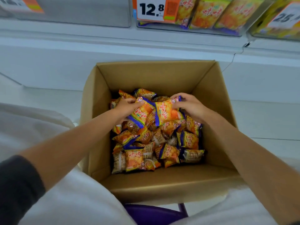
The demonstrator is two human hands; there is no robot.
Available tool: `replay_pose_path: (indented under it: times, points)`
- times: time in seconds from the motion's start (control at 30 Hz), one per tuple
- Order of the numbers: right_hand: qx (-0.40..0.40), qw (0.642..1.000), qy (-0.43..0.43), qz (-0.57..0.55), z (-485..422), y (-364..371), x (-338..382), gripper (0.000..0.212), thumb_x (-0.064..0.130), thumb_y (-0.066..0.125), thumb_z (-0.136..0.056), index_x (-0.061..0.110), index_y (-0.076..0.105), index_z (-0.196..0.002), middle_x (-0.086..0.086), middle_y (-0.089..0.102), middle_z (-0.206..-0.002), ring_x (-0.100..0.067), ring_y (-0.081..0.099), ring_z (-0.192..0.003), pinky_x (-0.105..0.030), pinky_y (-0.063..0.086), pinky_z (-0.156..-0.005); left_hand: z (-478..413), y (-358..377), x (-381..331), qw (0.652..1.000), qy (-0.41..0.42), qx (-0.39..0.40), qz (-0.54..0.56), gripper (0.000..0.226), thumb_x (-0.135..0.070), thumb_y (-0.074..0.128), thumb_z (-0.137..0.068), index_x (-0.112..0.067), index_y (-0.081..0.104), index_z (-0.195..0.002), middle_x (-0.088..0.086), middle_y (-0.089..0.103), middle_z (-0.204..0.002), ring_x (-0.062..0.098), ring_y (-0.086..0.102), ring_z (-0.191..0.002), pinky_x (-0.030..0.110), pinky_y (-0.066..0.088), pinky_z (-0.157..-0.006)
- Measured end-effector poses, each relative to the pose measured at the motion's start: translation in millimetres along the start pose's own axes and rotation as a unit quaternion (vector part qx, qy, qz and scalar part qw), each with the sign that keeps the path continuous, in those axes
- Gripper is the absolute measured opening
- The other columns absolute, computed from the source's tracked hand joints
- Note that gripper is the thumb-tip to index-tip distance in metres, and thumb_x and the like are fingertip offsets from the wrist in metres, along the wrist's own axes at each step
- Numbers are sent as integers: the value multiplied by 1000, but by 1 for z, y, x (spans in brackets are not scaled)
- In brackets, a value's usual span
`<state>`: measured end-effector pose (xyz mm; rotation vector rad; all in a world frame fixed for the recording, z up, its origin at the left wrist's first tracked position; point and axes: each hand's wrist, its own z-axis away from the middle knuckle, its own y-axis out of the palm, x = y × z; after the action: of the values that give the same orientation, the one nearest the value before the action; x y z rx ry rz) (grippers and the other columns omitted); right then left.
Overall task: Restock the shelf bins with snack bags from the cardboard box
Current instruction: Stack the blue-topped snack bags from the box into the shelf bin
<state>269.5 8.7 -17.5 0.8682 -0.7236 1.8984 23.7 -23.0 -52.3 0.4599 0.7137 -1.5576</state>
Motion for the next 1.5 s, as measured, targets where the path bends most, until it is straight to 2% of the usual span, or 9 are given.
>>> replay_pose_path:
  times: [0.17, 0.27, 0.43, 0.7, 0.87, 1.0, 1.17, 1.37, 1.5]
  points:
    - [23, 998, -65, -14, 14, 15, 35, 39, 2, 68, -83, 26, 66, -113, -11, 66, -114, -28, 66, -104, -46, 54, -93, 14, 4, -25, 993, 13, 84, 77, 32, -44, 64, -90, -25, 66, -117, 1, 72, -107, 24, 65, -111, 42, 51, -95]
    - [-17, 996, -84, 9, 15, 22, 41, 34, 5, 67, -81, 27, 68, -105, -12, 64, -115, -39, 62, -108, -58, 49, -95, 30, -1, -44, 972, 4, 176, 156, 46, -58, 64, -76, -25, 63, -108, 6, 71, -108, 27, 64, -110, 47, 53, -88]
    - [-32, 987, -159, 22, 17, 19, 63, 29, 7, 64, -88, 25, 63, -111, -1, 63, -115, -22, 62, -109, -33, 54, -89, 43, -10, -60, 959, 76, 234, 139, 60, -47, 71, -79, -18, 56, -130, 9, 64, -128, 25, 62, -115, 41, 56, -86]
    - [-18, 927, -248, 282, 29, 16, 100, 76, 21, 76, -81, 30, 38, -146, 1, 28, -155, -15, 25, -143, -34, 22, -117, 62, -21, -107, 970, 194, 143, 9, 64, -11, 82, -74, -23, 53, -130, 4, 68, -116, 22, 70, -100, 43, 59, -82]
    - [-72, 885, -289, 359, 40, 15, 145, 81, 34, 85, -68, 21, 45, -137, 1, 44, -127, -14, 42, -120, -34, 38, -105, 92, -34, -162, 934, 321, 90, -125, 72, -14, 86, -71, -27, 51, -132, -6, 60, -117, 6, 65, -94, 14, 55, -66]
    - [-94, 910, -303, 267, 46, 5, 183, 79, 29, 87, -68, 22, 43, -134, 4, 45, -129, -8, 47, -116, -27, 41, -99, 110, -40, -200, 917, 389, 28, -84, 69, -15, 89, -67, -24, 49, -123, -1, 59, -115, 9, 65, -94, 18, 56, -63]
    - [-145, 919, -340, 139, 41, -7, 232, 64, 46, 84, -63, 22, 54, -114, 5, 69, -109, -15, 67, -100, -46, 53, -92, 121, -40, -254, 877, 479, -13, 43, 64, -16, 90, -66, -15, 58, -121, 6, 70, -109, 14, 70, -88, 31, 60, -71]
    - [-188, 902, -378, 90, 19, -24, 284, 64, 42, 81, -71, 23, 51, -124, 5, 66, -117, -13, 64, -107, -43, 51, -95, 104, -52, -330, 892, 445, -16, 84, 30, -11, 48, -96, -16, 63, -121, 3, 66, -100, 13, 61, -81, 23, 52, -69]
    - [-169, 920, -330, 126, -6, -26, 289, 48, 24, 81, -77, 17, 55, -117, 2, 66, -110, -13, 64, -99, -35, 53, -89, 75, -62, -332, 864, 499, -66, -19, 37, 9, 48, -92, -10, 53, -123, 15, 63, -111, 20, 62, -86, 34, 54, -69]
